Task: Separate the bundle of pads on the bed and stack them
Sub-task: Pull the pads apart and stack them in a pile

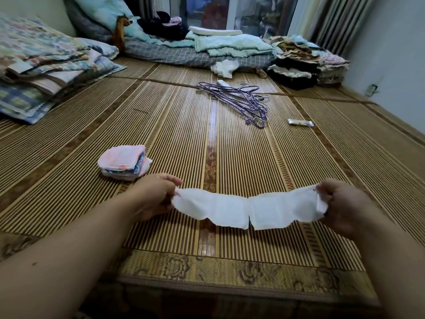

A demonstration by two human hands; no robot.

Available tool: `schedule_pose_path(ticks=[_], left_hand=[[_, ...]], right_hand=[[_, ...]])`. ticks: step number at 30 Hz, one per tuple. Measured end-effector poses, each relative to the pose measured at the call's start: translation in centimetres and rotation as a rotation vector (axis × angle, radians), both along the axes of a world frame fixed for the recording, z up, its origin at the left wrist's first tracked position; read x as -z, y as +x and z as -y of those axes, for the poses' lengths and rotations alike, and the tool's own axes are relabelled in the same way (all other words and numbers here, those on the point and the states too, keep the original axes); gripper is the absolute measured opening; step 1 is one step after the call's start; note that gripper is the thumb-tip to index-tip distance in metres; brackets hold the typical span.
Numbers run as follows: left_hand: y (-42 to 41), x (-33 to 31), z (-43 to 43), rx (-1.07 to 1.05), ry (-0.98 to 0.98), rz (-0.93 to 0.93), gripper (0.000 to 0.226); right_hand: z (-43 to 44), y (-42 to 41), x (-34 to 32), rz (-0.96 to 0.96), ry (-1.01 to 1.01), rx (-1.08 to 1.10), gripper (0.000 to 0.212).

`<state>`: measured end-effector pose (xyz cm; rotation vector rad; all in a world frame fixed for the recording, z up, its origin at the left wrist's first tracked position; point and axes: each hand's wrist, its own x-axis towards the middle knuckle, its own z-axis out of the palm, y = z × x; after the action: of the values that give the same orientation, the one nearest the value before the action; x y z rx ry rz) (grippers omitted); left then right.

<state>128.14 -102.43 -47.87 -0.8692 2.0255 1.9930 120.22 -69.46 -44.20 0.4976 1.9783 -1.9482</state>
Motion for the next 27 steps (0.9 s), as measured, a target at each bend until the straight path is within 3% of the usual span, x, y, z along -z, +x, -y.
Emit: schedule_pose_path(ticks=[3,5,11,16,20,24,27], left_hand=[[0.1,-0.3,0.2,-0.017,0.027,-0.024,0.023],[0.3,-0.5,0.2,-0.002,0.056,-0.050,0.023],[0.4,-1.3,-0.4,0.047,0.057,-0.126,0.025],[0.0,-1.8,-1.5,0.059,-0.029,-0.160,0.026],[-0.4,-2.0,-2.2,0.075,-0.043,-0.175,0.026],[-0.7,-2.0,-2.8,0.084,-0.060,-0.185,0.026],[-1.1,-2.1,-3.4,0.096,-0.065,-0.194,0.028]], right_hand=[[-0.7,-0.2,0.8,-0.063,0.276,-0.017,0.011],[-0.9,-0.3,1.1,-0.093,0.348,-0.060,0.010],[1.2,0.1,1.1,-0.190,0.225,-0.149,0.024],[5.2,1.1,1.9,-0.243,0.308,-0.264,0.032],[7.8,1.5,3.0,-0.213,0.356,-0.384,0.031],[8.6,1.4,3.4,-0.103,0.303,-0.435,0.050],[8.2,1.4,3.1,-0.156,0.304,-0.415,0.047]])
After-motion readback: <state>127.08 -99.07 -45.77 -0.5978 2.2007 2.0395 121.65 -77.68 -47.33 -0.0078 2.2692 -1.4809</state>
